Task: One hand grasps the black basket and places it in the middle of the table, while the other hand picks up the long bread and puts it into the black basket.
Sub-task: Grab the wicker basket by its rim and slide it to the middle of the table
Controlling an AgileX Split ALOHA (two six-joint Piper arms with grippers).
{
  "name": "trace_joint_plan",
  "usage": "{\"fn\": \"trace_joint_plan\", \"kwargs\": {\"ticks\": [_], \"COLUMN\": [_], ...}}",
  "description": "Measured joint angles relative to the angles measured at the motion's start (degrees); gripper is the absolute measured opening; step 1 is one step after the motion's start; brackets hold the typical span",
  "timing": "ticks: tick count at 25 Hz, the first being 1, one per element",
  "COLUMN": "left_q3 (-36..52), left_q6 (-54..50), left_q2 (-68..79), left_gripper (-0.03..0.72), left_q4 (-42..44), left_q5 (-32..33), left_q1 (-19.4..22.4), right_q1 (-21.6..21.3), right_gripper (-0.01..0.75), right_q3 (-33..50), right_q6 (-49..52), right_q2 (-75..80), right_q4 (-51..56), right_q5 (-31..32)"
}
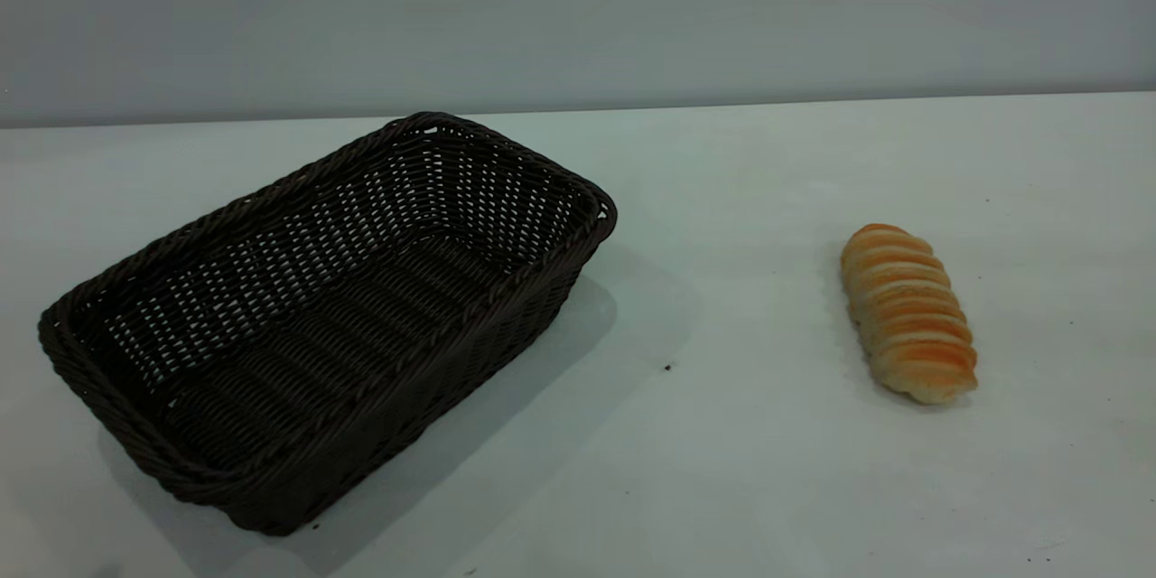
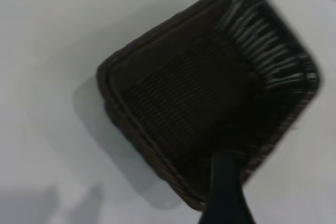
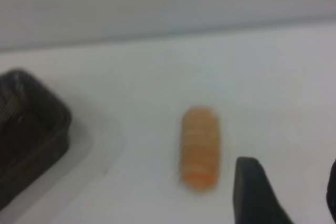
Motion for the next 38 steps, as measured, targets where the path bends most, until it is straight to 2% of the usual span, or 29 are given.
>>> {"fn": "trace_joint_plan", "kwargs": {"ticks": [2,7,12,23,38], "left_q3": [0.0,0.0,0.0,-0.04,-1.01], "left_q6": [0.0,-0.05,-0.05,-0.05,-0.98], "left_q2": [7.37,23.73,36.38,47.29,62.04], "left_gripper": [0.585,0.585,0.585,0.585,0.567], "left_q4": [0.05,-1.28,-1.89,-11.25,-14.21], "left_q5": [-4.06,-12.57,-17.31,-23.5,-33.93], "left_q1": [0.0,0.0,0.0,0.0,0.0], "right_q1": [0.0,0.77,2.27,2.27,2.27], "right_gripper": [0.351,0.358,0.358,0.358,0.358], "right_q3": [0.0,0.0,0.0,0.0,0.0], "right_q6": [-2.38,-15.52,-19.05,-19.26,-19.32], "right_q2": [2.22,1.32,-4.09,-7.3,-7.3], "right_q4": [1.62,2.96,5.27,5.81,6.92], "right_q5": [4.6,18.5,25.14,26.03,26.93]}}
